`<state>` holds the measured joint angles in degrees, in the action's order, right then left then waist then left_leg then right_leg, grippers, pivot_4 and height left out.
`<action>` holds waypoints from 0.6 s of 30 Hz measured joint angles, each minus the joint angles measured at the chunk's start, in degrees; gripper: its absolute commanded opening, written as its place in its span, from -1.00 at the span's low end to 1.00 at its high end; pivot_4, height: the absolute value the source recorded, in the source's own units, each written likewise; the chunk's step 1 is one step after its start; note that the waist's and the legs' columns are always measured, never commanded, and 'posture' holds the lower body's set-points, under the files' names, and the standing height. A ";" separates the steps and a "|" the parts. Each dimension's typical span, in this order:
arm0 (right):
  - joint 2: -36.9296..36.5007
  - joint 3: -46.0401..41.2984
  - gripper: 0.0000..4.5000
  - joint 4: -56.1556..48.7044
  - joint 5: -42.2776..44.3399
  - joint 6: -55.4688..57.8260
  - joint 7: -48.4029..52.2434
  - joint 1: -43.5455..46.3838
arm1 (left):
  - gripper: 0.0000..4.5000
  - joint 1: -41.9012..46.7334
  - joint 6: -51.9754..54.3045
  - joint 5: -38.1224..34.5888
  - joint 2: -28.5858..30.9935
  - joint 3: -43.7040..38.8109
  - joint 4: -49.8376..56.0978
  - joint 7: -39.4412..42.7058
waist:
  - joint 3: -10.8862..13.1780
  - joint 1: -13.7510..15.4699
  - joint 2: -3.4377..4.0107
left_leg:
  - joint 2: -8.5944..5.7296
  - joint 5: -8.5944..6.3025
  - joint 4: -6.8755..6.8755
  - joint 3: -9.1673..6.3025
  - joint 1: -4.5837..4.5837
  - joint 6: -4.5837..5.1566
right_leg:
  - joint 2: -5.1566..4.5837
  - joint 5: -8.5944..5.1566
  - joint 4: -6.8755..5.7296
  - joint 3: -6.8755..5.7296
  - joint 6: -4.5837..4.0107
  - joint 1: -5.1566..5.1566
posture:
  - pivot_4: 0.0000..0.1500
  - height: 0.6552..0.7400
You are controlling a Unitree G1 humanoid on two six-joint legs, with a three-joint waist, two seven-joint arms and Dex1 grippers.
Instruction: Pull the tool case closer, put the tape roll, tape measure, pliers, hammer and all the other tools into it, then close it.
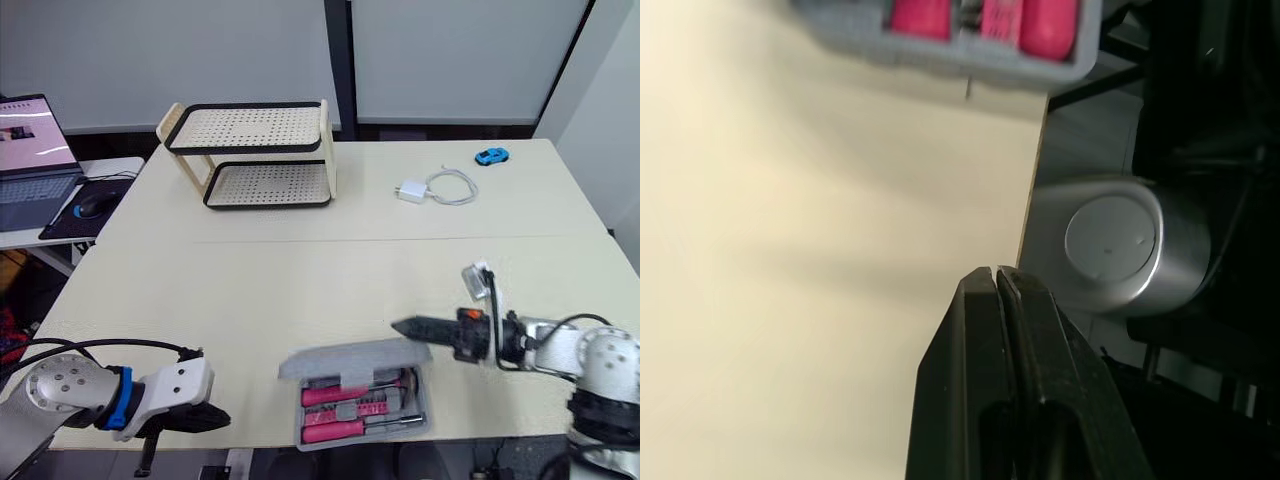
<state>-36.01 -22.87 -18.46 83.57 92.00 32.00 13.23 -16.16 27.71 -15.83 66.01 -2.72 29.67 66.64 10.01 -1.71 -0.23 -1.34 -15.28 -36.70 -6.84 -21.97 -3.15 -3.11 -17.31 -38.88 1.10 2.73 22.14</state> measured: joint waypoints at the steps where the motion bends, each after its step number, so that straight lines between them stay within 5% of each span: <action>1: -2.56 0.01 1.00 -2.52 2.28 -0.18 -0.10 -1.19 | -0.99 -0.03 -0.12 0.07 -1.12 0.04 -0.35 -0.65 | 0.01 0.01 -0.02 | 0.00 0.00 -0.01 0.01 0.01 0.00 | 0.01 0.00 -0.01 -0.01 0.00 -0.01 | 1.00 1.00; 4: -9.22 0.36 1.00 -10.79 1.11 -3.11 0.73 -3.12 | -0.99 0.09 -0.40 0.56 -4.50 0.80 -0.57 -3.25 | 0.05 -0.15 -0.09 | 0.05 0.00 -0.03 -0.02 0.05 0.00 | 0.06 0.00 -0.05 -0.04 0.01 -0.02 | 1.00 1.00; 8: -22.37 12.30 0.75 -20.93 -21.97 -21.10 7.52 -10.90 | -1.00 0.96 -0.51 2.65 -8.91 4.78 -1.18 -7.15 | 0.11 0.01 -0.24 | 0.05 0.00 -0.09 -0.09 0.04 -0.02 | 0.06 -0.04 0.00 -0.16 0.08 -0.04 | 1.00 1.00; 11: -27.27 24.02 0.28 -18.82 -42.93 -40.53 12.50 -15.50 | -1.00 2.81 0.48 4.10 -11.65 8.07 -1.31 -9.76 | 0.29 0.04 -0.58 | 0.02 0.01 -0.19 -0.06 0.05 -0.04 | 0.01 -0.20 0.01 -0.14 0.38 -0.11 | 1.00 1.00; 18: -26.96 36.84 -0.86 -6.38 -68.82 -67.22 16.66 -16.58 | -1.00 4.58 4.99 8.40 -14.57 15.99 -0.76 -13.90 | 0.36 0.03 -0.68 | 0.02 0.00 -0.19 -0.08 0.07 -0.04 | 0.01 -0.04 -0.03 -0.10 0.13 -0.10 | 1.00 1.00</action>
<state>-62.97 13.96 -24.84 14.75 24.78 48.65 -3.34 -11.58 32.70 -7.42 51.45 13.26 28.90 52.73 10.37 -1.67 -0.91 -1.32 -15.28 -36.89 -6.92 -21.90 -3.19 -3.10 -17.35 -38.90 1.00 2.85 22.04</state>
